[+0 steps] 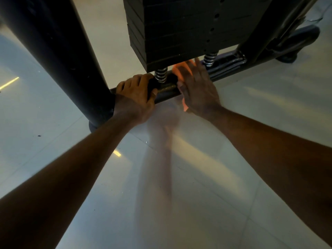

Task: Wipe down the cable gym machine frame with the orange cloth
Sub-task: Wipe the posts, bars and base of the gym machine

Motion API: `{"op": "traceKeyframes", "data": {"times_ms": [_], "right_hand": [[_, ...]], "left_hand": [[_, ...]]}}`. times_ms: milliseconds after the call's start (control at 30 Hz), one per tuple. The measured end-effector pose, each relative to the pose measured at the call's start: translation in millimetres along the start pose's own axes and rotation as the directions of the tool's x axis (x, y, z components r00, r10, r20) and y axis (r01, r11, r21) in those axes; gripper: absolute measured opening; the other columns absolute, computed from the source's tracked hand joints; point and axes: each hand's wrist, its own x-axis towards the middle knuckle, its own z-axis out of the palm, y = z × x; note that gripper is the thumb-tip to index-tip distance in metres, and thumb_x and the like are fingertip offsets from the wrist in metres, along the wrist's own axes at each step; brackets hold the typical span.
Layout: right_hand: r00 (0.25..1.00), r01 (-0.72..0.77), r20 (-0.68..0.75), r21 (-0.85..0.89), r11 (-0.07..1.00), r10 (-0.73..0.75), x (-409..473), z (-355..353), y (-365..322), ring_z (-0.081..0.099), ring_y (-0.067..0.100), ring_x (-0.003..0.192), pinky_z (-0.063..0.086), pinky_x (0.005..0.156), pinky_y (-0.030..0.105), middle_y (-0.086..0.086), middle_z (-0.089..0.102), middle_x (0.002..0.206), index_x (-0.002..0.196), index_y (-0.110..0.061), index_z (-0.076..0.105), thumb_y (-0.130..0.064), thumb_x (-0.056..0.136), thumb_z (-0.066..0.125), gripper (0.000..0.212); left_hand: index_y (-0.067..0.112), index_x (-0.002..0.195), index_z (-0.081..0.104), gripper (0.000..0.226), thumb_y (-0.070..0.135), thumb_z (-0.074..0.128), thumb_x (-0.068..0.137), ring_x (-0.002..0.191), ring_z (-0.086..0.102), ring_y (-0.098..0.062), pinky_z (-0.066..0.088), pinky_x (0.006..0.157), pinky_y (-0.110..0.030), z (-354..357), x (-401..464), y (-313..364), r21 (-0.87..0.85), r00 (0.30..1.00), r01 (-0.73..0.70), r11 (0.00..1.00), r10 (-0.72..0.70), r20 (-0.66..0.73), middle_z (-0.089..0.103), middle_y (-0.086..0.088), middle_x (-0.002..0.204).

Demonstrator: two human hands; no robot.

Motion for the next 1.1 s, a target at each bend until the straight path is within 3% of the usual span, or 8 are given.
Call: {"op": "traceKeyframes", "data": {"times_ms": [100,233,367,533,700,800,1000,1100], "right_hand": [[0.98,-0.185,-0.058,0.12,0.975,0.193,2.0,2.3,-7.4,0.016,0.041,0.165,0.024,0.131,0.058,0.016,0.034,0.172,0.162,-0.016,0.044,-0.038,0.117,0.031,0.052],[0.99,-0.125,-0.039,0.216,0.968,0.136,-8.2,18.9,-64.6,0.009,0.038,0.167,0.017,0.135,0.057,0.016,0.024,0.176,0.168,-0.009,0.034,-0.039,0.117,0.03,0.059],[0.999,-0.034,-0.015,0.062,0.997,0.035,-9.9,13.9,-25.0,0.011,0.036,0.167,0.014,0.135,0.058,0.014,0.025,0.177,0.171,-0.016,0.025,-0.039,0.117,0.03,0.059],[0.956,-0.277,-0.039,0.202,0.939,0.291,-3.7,9.4,-26.1,0.003,0.037,0.167,0.021,0.134,0.057,0.012,0.022,0.178,0.168,-0.014,0.035,-0.04,0.118,0.026,0.057],[0.957,-0.28,0.038,0.386,0.879,0.288,-15.3,18.8,-88.9,-0.011,0.03,0.168,0.007,0.136,0.047,0.005,0.004,0.182,0.173,-0.016,0.016,-0.042,0.118,0.026,0.062],[0.971,-0.232,0.002,0.22,0.947,0.238,-13.5,20.9,-54.4,0.0,0.033,0.168,0.012,0.135,0.058,0.009,0.013,0.181,0.172,-0.017,0.024,-0.043,0.117,0.025,0.06],[0.887,-0.436,0.056,0.425,0.793,0.458,0.7,15.1,-97.7,-0.014,0.034,0.167,0.009,0.136,0.05,0.002,0.002,0.182,0.173,-0.02,0.017,-0.042,0.118,0.025,0.06],[0.898,-0.426,0.058,0.366,0.827,0.437,0.3,16.8,-105.0,-0.013,0.033,0.167,0.007,0.136,0.05,0.003,-0.001,0.182,0.173,-0.021,0.011,-0.043,0.118,0.025,0.062]], "left_hand": [[0.023,0.144,0.053,0.043,0.043,0.05,0.106,0.124,0.059,-0.033,0.039,0.107,-0.045,0.3,0.8,-1.1,-0.017,1.0,0.007,1.0,-0.007,0.001,0.064,-0.008,0.136],[0.023,0.141,0.057,0.042,0.043,0.05,0.105,0.118,0.063,-0.033,0.042,0.101,-0.045,2.4,-0.5,1.2,0.005,0.999,-0.002,1.0,0.003,-0.046,0.067,-0.007,0.13],[0.022,0.141,0.057,0.042,0.041,0.05,0.104,0.119,0.061,-0.033,0.041,0.102,-0.045,4.0,-1.5,1.1,0.014,0.999,0.003,1.0,-0.002,-0.05,0.066,-0.007,0.131],[0.023,0.143,0.055,0.044,0.043,0.048,0.105,0.121,0.059,-0.033,0.04,0.104,-0.045,4.2,-0.9,1.5,0.026,0.999,0.01,1.0,-0.009,-0.047,0.064,-0.008,0.134],[0.024,0.138,0.059,0.04,0.039,0.043,0.105,0.116,0.062,-0.033,0.04,0.1,-0.044,3.4,-1.2,5.2,0.016,0.996,0.044,0.999,-0.042,-0.074,0.067,-0.006,0.129],[0.024,0.14,0.06,0.043,0.033,0.044,0.101,0.115,0.061,-0.032,0.039,0.099,-0.042,1.7,-1.1,3.3,-0.031,0.997,0.059,0.998,-0.061,-0.052,0.067,-0.006,0.129],[0.024,0.146,0.061,0.055,0.027,0.042,0.094,0.12,0.062,-0.031,0.043,0.103,-0.04,-8.6,1.7,-3.0,-0.151,0.999,0.045,0.988,-0.04,0.035,0.067,-0.006,0.137],[0.023,0.148,0.061,0.06,0.026,0.04,0.092,0.122,0.063,-0.03,0.047,0.104,-0.039,-14.5,5.1,-4.6,-0.194,0.995,0.073,0.978,-0.057,0.085,0.068,-0.007,0.139]]}}
